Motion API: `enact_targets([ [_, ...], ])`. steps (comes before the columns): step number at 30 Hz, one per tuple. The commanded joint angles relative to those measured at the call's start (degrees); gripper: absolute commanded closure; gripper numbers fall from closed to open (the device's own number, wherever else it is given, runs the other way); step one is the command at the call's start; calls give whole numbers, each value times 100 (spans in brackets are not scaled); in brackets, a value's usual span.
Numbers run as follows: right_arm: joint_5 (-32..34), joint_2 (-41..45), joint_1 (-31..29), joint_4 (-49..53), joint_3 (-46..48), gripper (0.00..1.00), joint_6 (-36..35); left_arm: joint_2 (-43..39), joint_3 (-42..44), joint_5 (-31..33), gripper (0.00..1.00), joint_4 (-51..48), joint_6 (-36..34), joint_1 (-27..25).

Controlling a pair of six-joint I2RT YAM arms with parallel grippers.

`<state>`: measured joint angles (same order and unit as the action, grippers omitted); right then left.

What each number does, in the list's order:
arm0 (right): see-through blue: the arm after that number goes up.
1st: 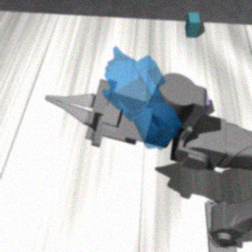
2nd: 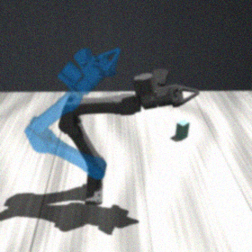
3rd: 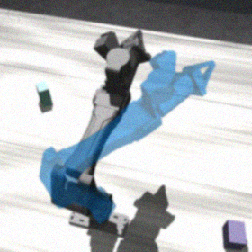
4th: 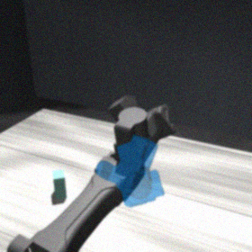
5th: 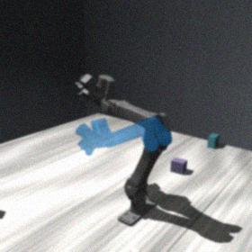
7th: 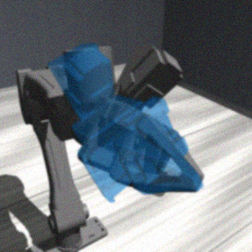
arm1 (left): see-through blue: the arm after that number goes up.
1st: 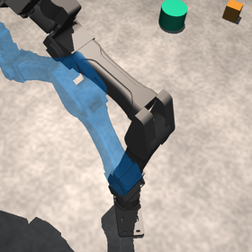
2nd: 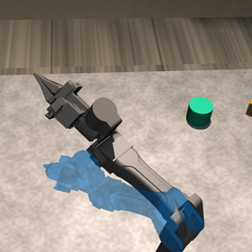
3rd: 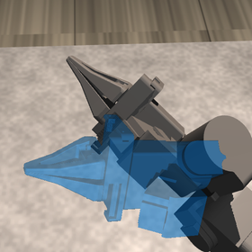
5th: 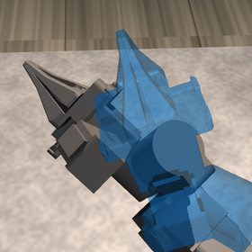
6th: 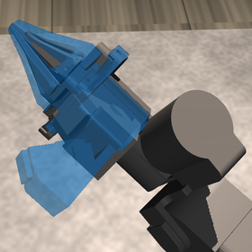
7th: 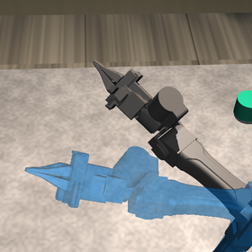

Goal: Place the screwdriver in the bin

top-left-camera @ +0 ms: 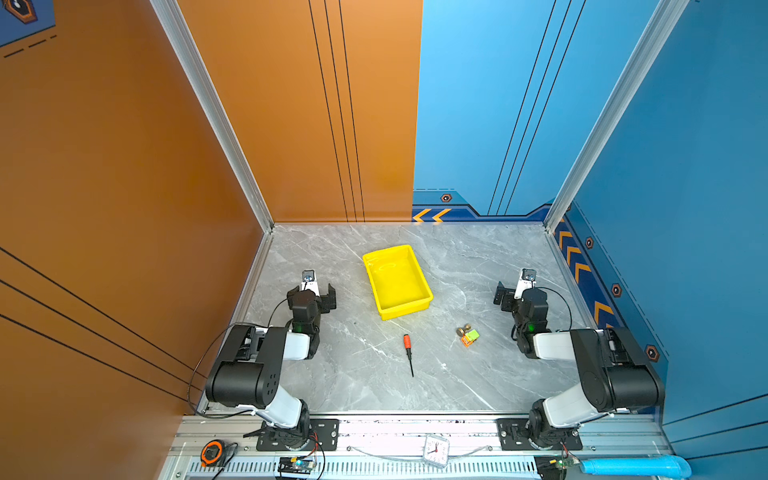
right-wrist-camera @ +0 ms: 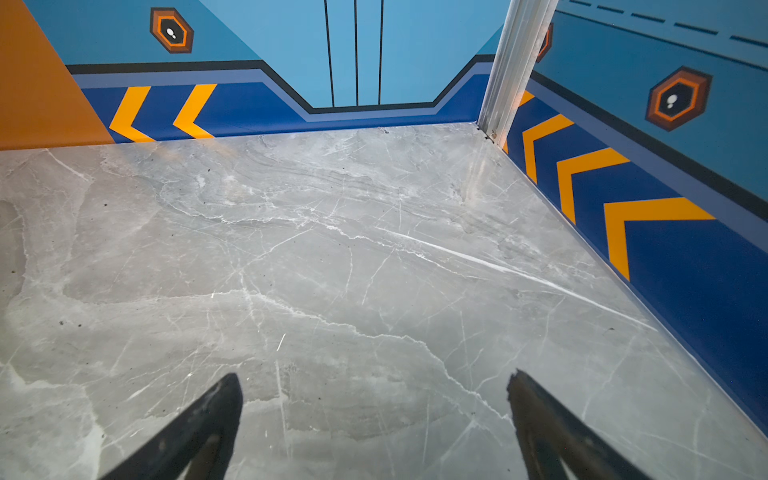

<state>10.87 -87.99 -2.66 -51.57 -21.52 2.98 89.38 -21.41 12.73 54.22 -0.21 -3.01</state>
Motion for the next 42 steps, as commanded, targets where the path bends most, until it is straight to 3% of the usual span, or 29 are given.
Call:
enact_targets([
  [1, 294, 153, -82, 339, -99, 0, 71, -57, -11, -48, 2, -101, -26, 41],
  [6, 545, 803, -194, 1355, -314, 0, 100, -654, -76, 19, 2, -757, 10, 37],
  [18, 1076, 2485, -1079, 4210, -925, 0, 772, -2582, -801, -75, 2, -4500, 739, -224],
  [22, 1074, 2646, -1294, 5572, -1516, 0, 1545, -2989, -1320, 468, 2, -5993, 1310, -376],
  [28, 761, 2307, -1854, 7328, -2331, 0, 2237, -2989, -2033, -44, 2, -7708, 2058, -502],
  [36, 552, 2022, -3094, 7477, -2532, 0, 2524, -3135, -1977, -440, 2, -8198, 2561, -1219],
  [42, 462, 1652, -3715, 7470, -2680, 0, 2641, -3199, -1996, -1136, 2, -8349, 2848, -1495],
])
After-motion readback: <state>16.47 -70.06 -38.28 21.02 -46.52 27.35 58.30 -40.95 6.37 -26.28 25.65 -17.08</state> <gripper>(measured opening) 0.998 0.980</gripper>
